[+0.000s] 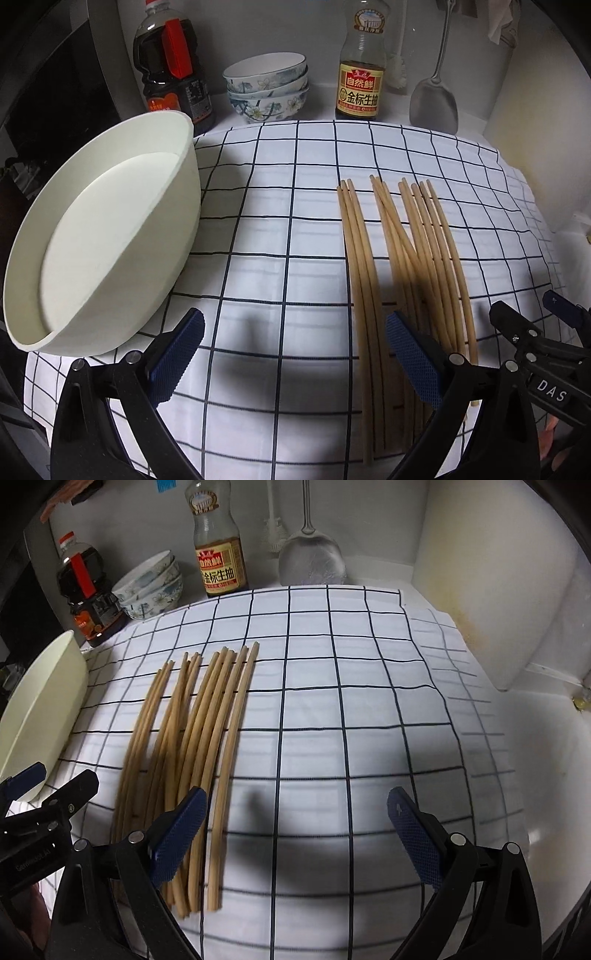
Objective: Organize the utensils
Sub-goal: 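Lower the right tool onto the chopsticks and close on one chopstick, then carry the chopstick into the white bowl and open the right tool, then withdraw the right tool from the bowl back over the chopsticks, then close the right tool on another wooden chopstick on the cloth, then carry the chopstick into the white bowl and open the right tool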
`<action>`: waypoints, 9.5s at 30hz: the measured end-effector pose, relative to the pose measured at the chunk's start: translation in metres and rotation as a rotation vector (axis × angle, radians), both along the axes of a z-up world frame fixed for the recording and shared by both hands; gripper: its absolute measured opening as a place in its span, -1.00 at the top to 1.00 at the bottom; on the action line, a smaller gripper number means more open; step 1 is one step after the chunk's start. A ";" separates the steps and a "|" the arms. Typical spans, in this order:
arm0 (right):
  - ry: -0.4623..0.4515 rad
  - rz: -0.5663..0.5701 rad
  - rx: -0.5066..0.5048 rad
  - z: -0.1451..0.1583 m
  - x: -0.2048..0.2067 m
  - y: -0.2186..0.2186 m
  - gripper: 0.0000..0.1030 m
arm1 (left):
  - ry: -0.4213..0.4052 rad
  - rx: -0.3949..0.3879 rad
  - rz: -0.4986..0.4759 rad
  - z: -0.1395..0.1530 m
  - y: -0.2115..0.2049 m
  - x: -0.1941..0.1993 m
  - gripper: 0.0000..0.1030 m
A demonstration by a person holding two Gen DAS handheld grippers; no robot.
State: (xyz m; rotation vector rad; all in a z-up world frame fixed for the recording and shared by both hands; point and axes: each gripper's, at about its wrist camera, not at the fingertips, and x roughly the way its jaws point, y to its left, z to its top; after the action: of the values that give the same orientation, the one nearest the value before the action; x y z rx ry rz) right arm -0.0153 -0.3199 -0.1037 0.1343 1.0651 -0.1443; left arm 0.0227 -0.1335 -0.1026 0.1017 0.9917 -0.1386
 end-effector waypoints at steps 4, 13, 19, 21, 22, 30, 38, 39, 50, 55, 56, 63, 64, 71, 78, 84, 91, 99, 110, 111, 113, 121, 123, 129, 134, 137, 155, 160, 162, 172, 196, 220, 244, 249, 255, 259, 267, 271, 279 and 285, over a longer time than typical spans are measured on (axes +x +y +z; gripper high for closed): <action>0.000 0.006 -0.011 -0.006 0.010 0.004 -0.83 | 0.010 0.002 0.001 -0.008 -0.002 0.006 -0.88; 0.022 0.011 -0.067 -0.018 0.018 0.010 -0.82 | 0.033 0.011 0.006 -0.023 -0.001 0.012 -0.88; 0.026 0.024 -0.083 -0.021 0.021 0.014 -0.82 | 0.047 0.002 0.022 -0.028 0.000 0.018 -0.88; 0.025 0.024 -0.083 -0.021 0.021 0.014 -0.82 | 0.045 0.007 0.028 -0.028 0.000 0.019 -0.88; 0.024 0.026 -0.084 -0.021 0.021 0.014 -0.82 | 0.044 0.010 0.031 -0.028 0.001 0.019 -0.88; 0.021 0.037 -0.095 -0.022 0.018 0.014 -0.82 | 0.049 0.055 0.022 -0.032 -0.001 0.016 -0.89; -0.005 0.064 -0.090 -0.021 0.024 0.015 -0.62 | 0.040 0.041 0.024 -0.031 -0.005 0.023 -0.72; -0.010 0.074 -0.090 -0.020 0.026 0.016 -0.55 | 0.041 0.029 0.017 -0.030 -0.007 0.024 -0.57; -0.028 0.171 -0.055 -0.017 0.026 0.031 0.78 | 0.033 0.014 -0.074 -0.024 -0.031 0.015 0.66; -0.024 0.155 -0.018 -0.017 0.025 0.025 0.88 | 0.039 0.007 -0.084 -0.024 -0.032 0.010 0.86; -0.023 0.151 -0.013 -0.017 0.024 0.024 0.88 | 0.044 -0.001 -0.083 -0.024 -0.031 0.011 0.86; -0.023 0.099 0.055 -0.010 0.014 0.014 0.89 | 0.060 -0.044 -0.090 -0.013 -0.022 0.011 0.86; -0.026 0.092 0.063 -0.006 0.013 0.012 0.89 | 0.057 -0.047 -0.092 -0.009 -0.021 0.010 0.86; -0.079 0.090 0.073 0.039 0.008 0.025 0.88 | 0.013 -0.102 -0.107 0.042 -0.004 0.008 0.86; -0.149 0.186 0.109 0.090 0.022 0.088 0.88 | -0.065 -0.128 -0.043 0.106 0.056 0.016 0.86; -0.188 0.318 0.167 0.118 0.054 0.170 0.88 | -0.107 -0.104 0.066 0.131 0.138 0.031 0.86; -0.141 0.418 0.223 0.114 0.105 0.259 0.89 | -0.055 -0.103 0.152 0.111 0.211 0.068 0.86; -0.026 0.427 0.212 0.072 0.140 0.307 0.89 | 0.030 -0.134 0.136 0.071 0.241 0.102 0.86; 0.098 0.391 0.201 0.030 0.160 0.316 0.88 | 0.119 -0.137 0.116 0.025 0.252 0.126 0.85; 0.105 0.392 0.197 0.029 0.160 0.317 0.88 | 0.126 -0.135 0.116 0.022 0.253 0.126 0.85; 0.113 0.394 0.194 0.025 0.159 0.319 0.88 | 0.142 -0.137 0.116 0.018 0.254 0.128 0.85; 0.115 0.383 0.168 0.025 0.158 0.318 0.70 | 0.155 -0.099 0.128 0.011 0.253 0.129 0.30; 0.102 0.380 0.160 0.030 0.156 0.316 0.62 | 0.120 -0.092 0.146 0.018 0.257 0.124 -0.09; 0.068 0.371 0.145 0.043 0.145 0.309 0.56 | 0.067 -0.076 0.199 0.035 0.270 0.112 -0.37; 0.043 0.368 0.132 0.054 0.132 0.305 0.34 | 0.046 -0.068 0.229 0.045 0.276 0.098 -0.56; 0.032 0.362 0.127 0.060 0.121 0.300 0.25 | 0.058 -0.065 0.237 0.048 0.279 0.089 -0.57; -0.046 0.235 0.093 0.092 0.053 0.244 -0.01 | -0.017 -0.076 0.176 0.086 0.244 0.034 -0.84; -0.041 0.163 0.075 0.090 0.025 0.206 -0.01 | -0.031 -0.113 0.105 0.093 0.212 0.025 -0.84; -0.041 0.126 0.065 0.090 0.014 0.186 -0.01 | -0.036 -0.121 0.063 0.096 0.191 0.021 -0.84; -0.035 -0.016 0.026 0.082 -0.036 0.067 -0.01 | -0.048 -0.122 -0.106 0.096 0.069 -0.011 -0.84; -0.032 0.016 0.069 -0.003 0.005 0.020 -0.01 | 0.021 -0.026 -0.015 -0.005 0.009 0.016 -0.84; -0.042 0.127 -0.040 -0.013 0.018 0.039 -0.01 | 0.026 -0.028 -0.001 -0.020 0.003 0.023 -0.84; -0.038 0.086 -0.043 -0.012 0.011 0.014 0.05 | 0.019 0.016 -0.043 -0.026 -0.007 0.025 -0.85; -0.032 0.091 -0.048 -0.015 0.013 0.017 0.05 | 0.043 0.009 -0.028 -0.031 -0.006 0.027 -0.86; -0.039 0.090 -0.047 -0.018 0.019 0.015 0.04 | 0.041 0.001 -0.026 -0.030 -0.011 0.032 -0.79; -0.046 0.109 -0.063 -0.018 0.022 0.018 0.05 | 0.027 -0.012 -0.056 -0.026 -0.018 0.029 -0.38; -0.049 0.186 -0.061 -0.017 0.022 0.032 0.65 | 0.022 -0.025 -0.108 -0.021 -0.030 0.022 0.57; -0.044 0.175 -0.037 -0.016 0.022 0.031 0.87 | 0.024 -0.042 -0.100 -0.021 -0.027 0.022 0.85; -0.027 0.141 0.038 -0.012 0.013 0.023 0.88 | 0.063 -0.073 -0.099 -0.020 -0.021 0.021 0.86; -0.037 0.125 0.057 0.006 0.004 0.024 0.88 | 0.075 -0.095 -0.109 -0.007 -0.016 0.014 0.86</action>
State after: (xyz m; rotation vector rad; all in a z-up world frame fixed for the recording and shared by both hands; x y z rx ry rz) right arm -0.0114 -0.2963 -0.0975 0.1211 1.0383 0.0020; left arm 0.0367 -0.1499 -0.1097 0.0636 1.0526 -0.2905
